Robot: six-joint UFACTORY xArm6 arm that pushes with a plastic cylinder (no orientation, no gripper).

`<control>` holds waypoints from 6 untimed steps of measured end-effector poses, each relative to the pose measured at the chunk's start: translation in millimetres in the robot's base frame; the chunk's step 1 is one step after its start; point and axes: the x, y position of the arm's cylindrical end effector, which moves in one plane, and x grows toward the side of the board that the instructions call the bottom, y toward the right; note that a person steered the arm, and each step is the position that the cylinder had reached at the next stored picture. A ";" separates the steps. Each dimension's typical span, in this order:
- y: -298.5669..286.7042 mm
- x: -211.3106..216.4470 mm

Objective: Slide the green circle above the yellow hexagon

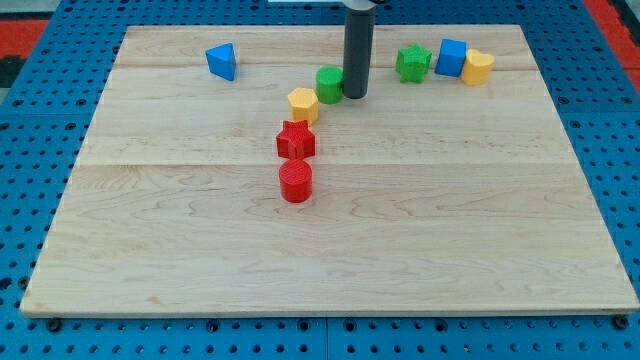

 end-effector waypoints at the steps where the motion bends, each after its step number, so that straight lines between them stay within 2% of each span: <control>1: -6.6 -2.3; 6: -27.7 -13.2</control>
